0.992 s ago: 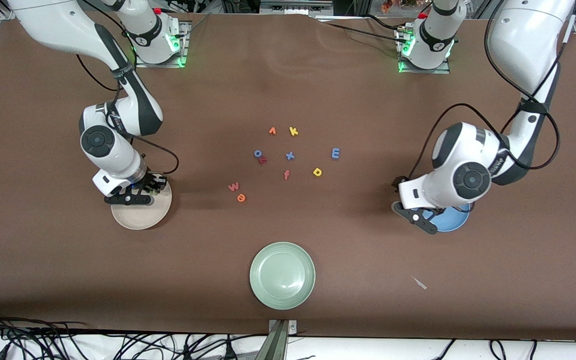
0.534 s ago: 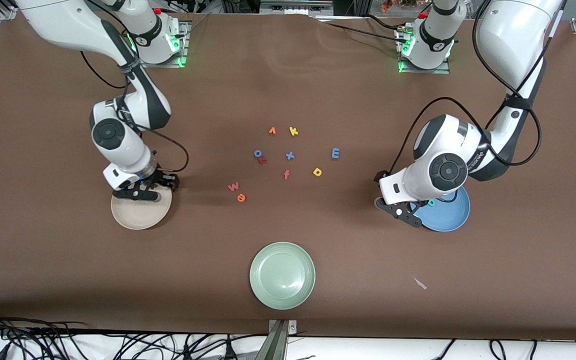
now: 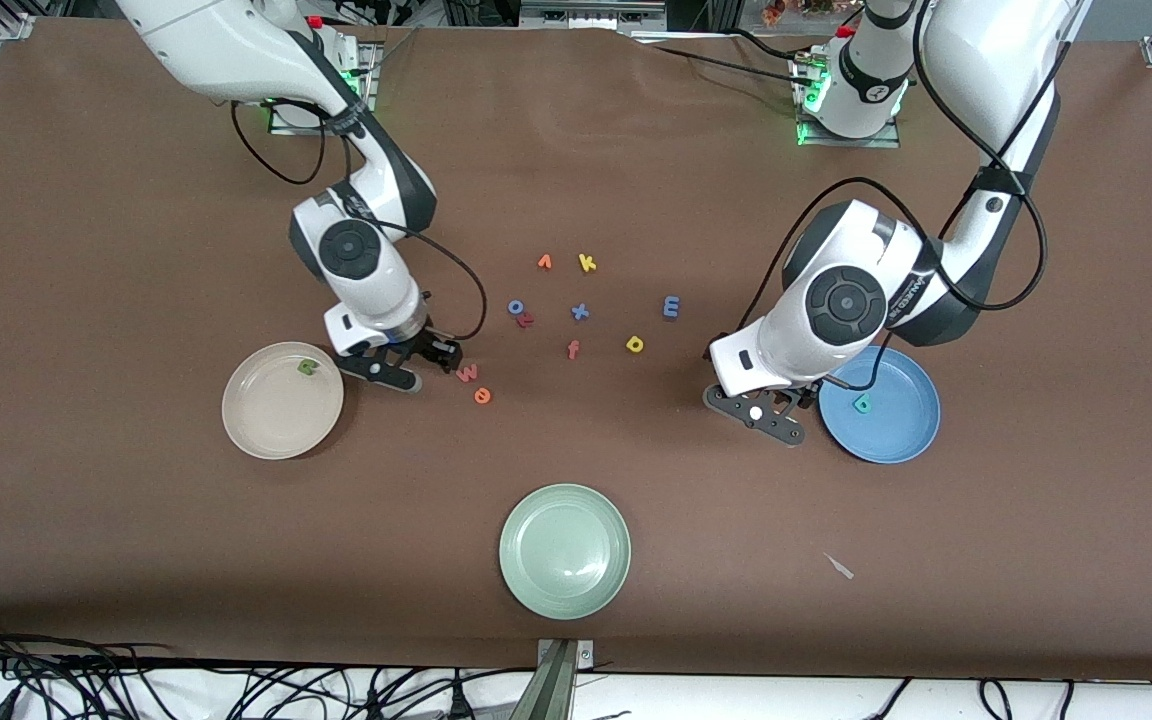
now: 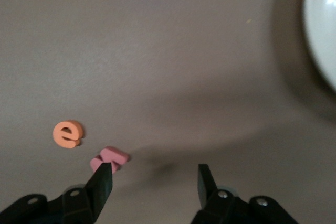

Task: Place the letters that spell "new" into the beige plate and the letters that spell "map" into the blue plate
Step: 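Grasp the pink m with the right gripper while the left gripper reaches yellow a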

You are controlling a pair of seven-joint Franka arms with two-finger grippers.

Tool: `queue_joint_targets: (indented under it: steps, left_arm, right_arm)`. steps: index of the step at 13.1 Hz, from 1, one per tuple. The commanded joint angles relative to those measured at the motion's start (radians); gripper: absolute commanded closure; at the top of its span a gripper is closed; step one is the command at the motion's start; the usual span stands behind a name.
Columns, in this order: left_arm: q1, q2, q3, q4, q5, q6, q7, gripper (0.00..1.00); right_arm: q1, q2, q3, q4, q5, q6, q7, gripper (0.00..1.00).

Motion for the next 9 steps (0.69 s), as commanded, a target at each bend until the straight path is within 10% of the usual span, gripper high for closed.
queue_joint_targets:
  steps: [1, 9]
  left_arm:
    - [0.001, -0.02, -0.007, 0.017, 0.008, -0.021, -0.01, 0.0]
    - [0.0, -0.02, -0.009, 0.029, 0.006, -0.023, -0.016, 0.0]
  right_arm:
    - [0.026, 0.071, -0.005, 0.085, -0.01, -0.008, 0.061, 0.26]
    - [0.049, 0.145, -0.006, 0.16, -0.016, -0.01, 0.081, 0.26]
